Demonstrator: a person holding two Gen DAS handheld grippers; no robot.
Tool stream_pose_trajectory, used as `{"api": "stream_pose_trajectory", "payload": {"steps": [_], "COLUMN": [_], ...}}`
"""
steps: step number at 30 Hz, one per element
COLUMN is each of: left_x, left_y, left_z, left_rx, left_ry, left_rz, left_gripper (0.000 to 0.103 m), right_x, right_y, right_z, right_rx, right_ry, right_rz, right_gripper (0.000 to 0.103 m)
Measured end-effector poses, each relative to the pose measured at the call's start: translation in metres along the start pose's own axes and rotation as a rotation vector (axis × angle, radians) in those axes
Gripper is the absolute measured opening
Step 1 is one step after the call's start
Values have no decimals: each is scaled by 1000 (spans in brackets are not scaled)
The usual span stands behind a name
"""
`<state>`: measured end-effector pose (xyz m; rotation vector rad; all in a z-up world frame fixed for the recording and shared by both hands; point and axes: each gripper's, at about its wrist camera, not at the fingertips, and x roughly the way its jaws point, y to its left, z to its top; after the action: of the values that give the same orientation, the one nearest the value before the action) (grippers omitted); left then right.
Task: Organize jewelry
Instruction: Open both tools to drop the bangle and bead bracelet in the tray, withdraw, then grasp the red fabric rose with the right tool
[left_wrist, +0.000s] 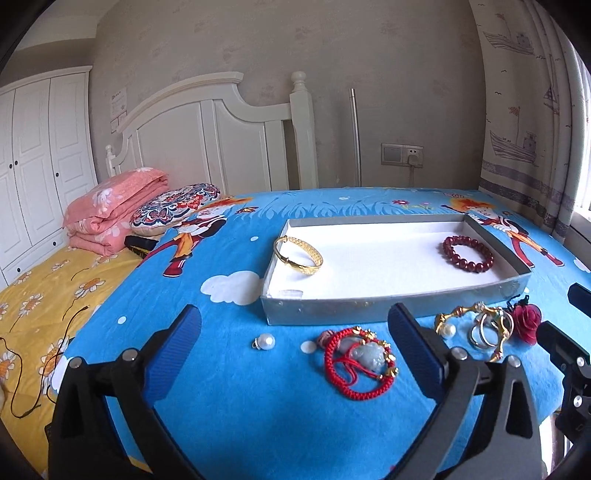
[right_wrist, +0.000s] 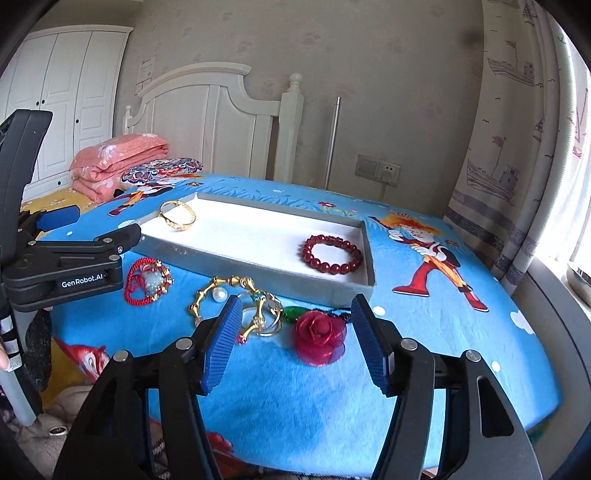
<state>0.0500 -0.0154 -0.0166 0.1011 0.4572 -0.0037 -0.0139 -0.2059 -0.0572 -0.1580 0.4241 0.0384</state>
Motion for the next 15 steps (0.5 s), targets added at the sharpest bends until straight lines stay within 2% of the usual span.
{"api": "stream_pose_trajectory", "payload": {"steps": [2,6,15], "left_x": [-7,-12,-5], "left_y": [-4,-14,-17], "left_z": [-7,-21,-26], "left_rx": [12,55,55], "left_ry": [-7,4,32], "left_rz": [-22,-72,-75], "left_gripper": [98,98,98], "right_x": [-7,-14,2], "right_y": [-6,-19,-33], "right_z": [-6,-12,-20], "right_rx": [11,48,130], "right_ry": [-6,-7,52], "right_rz": [-6,-28,-25], "right_gripper": [65,68,69]}}
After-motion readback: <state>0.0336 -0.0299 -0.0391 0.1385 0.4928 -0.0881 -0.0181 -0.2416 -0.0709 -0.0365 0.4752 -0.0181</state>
